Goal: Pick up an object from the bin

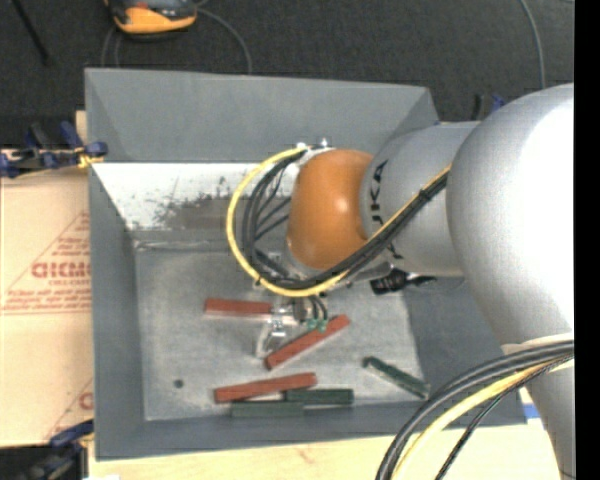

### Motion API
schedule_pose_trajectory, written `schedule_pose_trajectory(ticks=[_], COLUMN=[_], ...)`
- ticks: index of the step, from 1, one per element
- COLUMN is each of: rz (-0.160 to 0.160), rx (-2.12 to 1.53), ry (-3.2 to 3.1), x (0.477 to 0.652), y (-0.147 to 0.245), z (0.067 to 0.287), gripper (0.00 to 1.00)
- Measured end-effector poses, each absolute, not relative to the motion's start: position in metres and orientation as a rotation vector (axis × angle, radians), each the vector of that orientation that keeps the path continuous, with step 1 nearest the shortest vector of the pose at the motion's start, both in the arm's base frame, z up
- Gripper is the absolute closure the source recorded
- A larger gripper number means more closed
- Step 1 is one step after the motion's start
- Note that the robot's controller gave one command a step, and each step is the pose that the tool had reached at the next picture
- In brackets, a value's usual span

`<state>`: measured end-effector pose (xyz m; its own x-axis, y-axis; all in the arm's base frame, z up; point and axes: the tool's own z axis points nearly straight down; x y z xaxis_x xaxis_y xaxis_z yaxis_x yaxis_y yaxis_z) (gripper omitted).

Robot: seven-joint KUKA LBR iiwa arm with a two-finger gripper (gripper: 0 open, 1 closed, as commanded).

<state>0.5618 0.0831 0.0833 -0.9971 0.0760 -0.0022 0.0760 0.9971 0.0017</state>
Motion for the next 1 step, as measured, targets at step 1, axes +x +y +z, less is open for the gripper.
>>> schedule_pose_trajectory(ticks=[1], rz=[0.002], rx=[0.119], ry=[3.138], x=[0.5619], y=[0.0828], z=[0.0841], gripper=[1.00])
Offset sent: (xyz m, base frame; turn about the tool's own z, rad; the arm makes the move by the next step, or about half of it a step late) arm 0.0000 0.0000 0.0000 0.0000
